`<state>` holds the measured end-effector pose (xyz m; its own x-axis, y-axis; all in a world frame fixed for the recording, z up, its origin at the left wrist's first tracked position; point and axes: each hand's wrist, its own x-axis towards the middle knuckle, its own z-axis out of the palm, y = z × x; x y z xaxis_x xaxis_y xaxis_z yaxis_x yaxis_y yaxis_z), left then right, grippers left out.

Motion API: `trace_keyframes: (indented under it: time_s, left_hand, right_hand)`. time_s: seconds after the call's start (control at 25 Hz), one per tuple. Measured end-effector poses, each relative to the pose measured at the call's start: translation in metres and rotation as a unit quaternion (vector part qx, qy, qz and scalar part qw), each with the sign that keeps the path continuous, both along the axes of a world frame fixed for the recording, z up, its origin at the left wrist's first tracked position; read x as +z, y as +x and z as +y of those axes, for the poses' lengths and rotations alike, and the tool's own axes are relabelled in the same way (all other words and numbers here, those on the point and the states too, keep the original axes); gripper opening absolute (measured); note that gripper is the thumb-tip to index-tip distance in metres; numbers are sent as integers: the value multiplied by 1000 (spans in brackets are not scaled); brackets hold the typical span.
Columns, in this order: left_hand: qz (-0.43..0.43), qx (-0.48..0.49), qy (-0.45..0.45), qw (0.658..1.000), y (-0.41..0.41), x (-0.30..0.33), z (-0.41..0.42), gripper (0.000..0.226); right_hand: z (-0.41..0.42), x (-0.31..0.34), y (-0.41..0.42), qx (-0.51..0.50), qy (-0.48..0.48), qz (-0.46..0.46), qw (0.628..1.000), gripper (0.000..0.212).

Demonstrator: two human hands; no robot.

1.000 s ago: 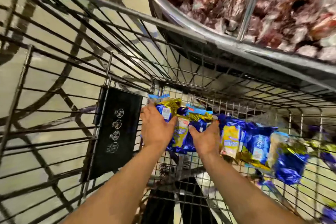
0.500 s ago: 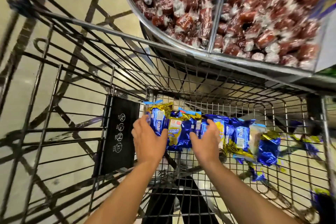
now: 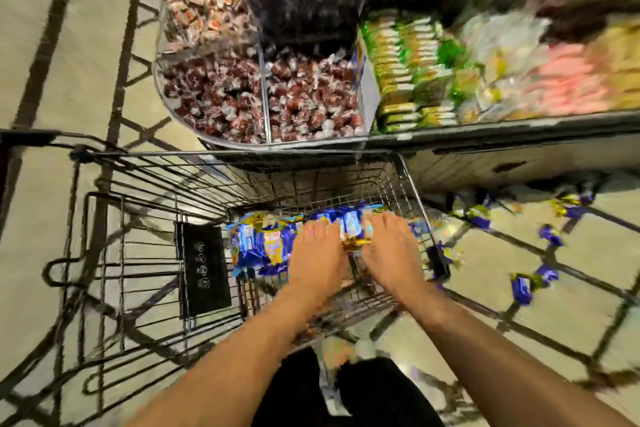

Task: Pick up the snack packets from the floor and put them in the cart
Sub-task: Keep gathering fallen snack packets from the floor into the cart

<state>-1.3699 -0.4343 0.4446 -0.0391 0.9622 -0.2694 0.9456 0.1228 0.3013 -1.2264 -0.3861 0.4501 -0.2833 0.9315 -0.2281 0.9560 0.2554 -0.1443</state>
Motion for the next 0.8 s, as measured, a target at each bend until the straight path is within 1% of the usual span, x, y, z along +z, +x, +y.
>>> trace_keyframes:
  time_s: [0.08,0.16,0.24,0.32,0.44,0.6,0.8]
  left_hand:
    - [-4,-30,18,999,24,18,9,45]
    - [-13,-46,22,999,55,34,17,44]
    - [9,-71,31,997,94,46,21,48]
    - [34,-86,52,994,137,56,21,53]
    - [46,-100,73,991,209,65,14,61]
    - [72,-193,85,975,335,65,10,66]
    - [96,-276,78,953,447,66,22,72]
  right_hand:
    - [-4,22,35,-7,37,-10,999,44]
    - [-9,37,76,-44,40,-9,998,44]
    - [-14,46,126,-86,34,-8,996,46]
    - [-24,50,180,-101,37,6,994,52]
    - [-42,59,261,-137,51,18,989,57]
    - [-64,72,386,-169,89,-13,982,60]
    - [-82,84,499,-223,102,-44,968,58]
